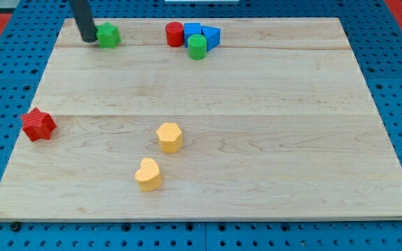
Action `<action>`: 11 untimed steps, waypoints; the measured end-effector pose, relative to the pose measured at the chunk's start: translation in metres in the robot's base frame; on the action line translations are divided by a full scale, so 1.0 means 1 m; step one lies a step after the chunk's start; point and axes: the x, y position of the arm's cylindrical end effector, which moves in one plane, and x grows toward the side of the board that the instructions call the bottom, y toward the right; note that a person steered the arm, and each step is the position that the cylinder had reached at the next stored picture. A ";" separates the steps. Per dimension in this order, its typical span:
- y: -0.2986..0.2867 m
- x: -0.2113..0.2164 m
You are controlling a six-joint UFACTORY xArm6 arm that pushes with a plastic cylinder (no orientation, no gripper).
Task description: Move the green star towards green circle
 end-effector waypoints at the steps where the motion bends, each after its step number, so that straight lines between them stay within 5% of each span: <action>1: -0.018 -0.005; 3: 0.006 -0.046; 6: 0.068 -0.001; 11: 0.074 0.040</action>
